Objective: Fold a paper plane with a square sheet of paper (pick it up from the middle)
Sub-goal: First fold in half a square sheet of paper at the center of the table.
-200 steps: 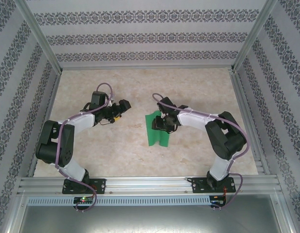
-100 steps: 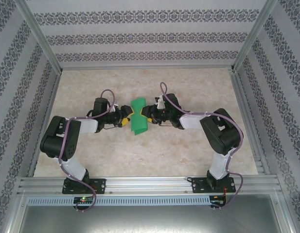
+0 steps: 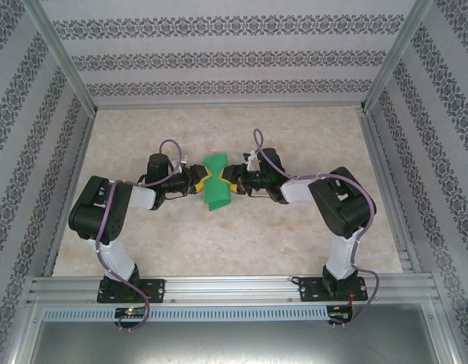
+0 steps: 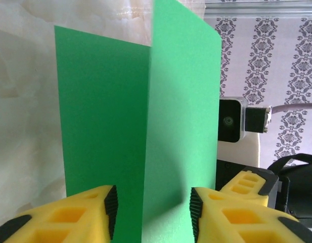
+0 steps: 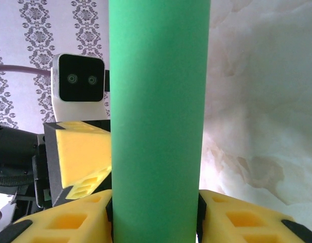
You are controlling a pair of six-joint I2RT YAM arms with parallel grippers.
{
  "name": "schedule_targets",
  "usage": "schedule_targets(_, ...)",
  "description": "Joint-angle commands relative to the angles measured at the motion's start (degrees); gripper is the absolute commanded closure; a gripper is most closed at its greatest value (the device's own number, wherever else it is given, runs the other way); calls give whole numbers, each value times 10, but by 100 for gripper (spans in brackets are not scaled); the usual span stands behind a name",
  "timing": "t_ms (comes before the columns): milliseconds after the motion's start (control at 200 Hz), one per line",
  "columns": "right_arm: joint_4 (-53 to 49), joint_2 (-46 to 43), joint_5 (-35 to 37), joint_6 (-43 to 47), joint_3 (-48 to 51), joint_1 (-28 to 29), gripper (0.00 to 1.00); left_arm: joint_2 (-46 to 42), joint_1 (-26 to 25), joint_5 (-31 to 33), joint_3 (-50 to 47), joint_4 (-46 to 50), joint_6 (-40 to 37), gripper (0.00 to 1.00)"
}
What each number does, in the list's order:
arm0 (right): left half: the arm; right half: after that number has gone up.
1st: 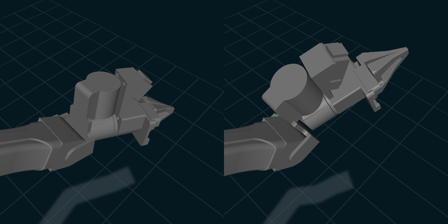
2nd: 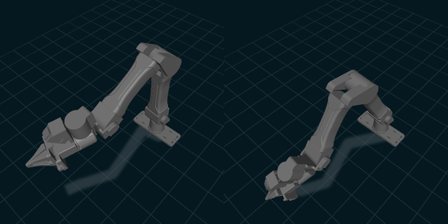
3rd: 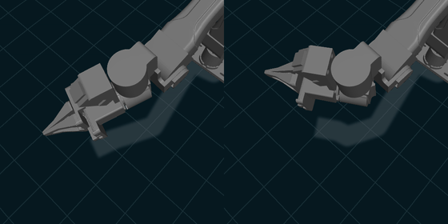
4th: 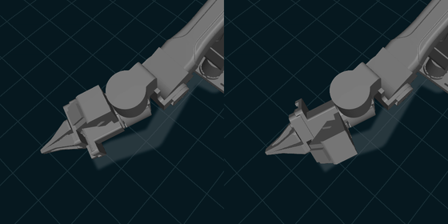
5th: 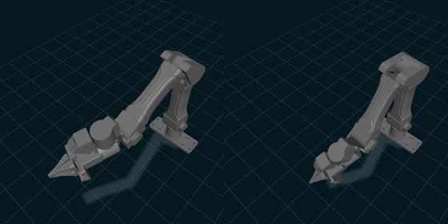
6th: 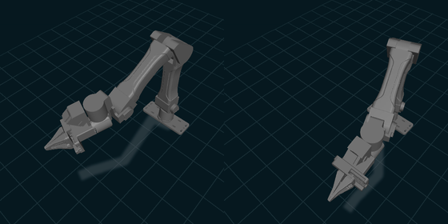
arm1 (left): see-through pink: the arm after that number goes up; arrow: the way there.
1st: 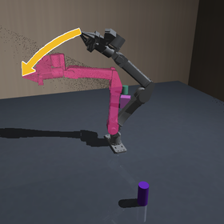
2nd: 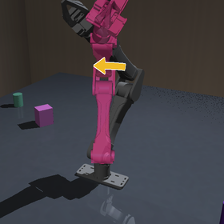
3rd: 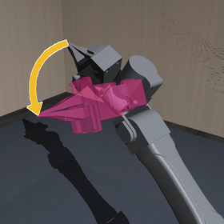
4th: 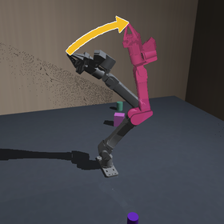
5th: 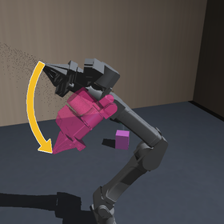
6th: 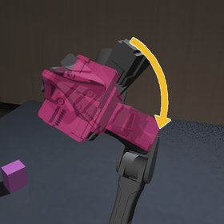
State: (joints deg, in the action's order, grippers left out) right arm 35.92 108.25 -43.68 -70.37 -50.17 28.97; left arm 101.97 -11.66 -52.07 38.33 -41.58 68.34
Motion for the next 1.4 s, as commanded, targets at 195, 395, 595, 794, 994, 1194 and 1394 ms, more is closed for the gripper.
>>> schedule_targets(195,17,13,-8,-10,9,-6,53,8,-13,1,-6,-72,16,75)
schedule_targets(395,-105,-25,49,55,7,6,50,11,-26,13,-10,-71,12,85)
schedule_targets(595,-255,-78,128,124,-10,23,41,18,-37,19,-13,-59,-3,92)
schedule_targets(794,-341,-113,174,172,-15,28,31,29,-61,30,-12,-57,-4,93)
schedule_targets(994,-425,-141,191,238,-18,17,22,29,-93,48,-7,-53,-9,94)
schedule_targets(1194,-446,-190,193,264,13,-13,17,38,-139,77,13,-31,-19,94)
schedule_targets(1394,-462,-191,136,301,21,-35,17,36,-186,134,17,4,-30,94)
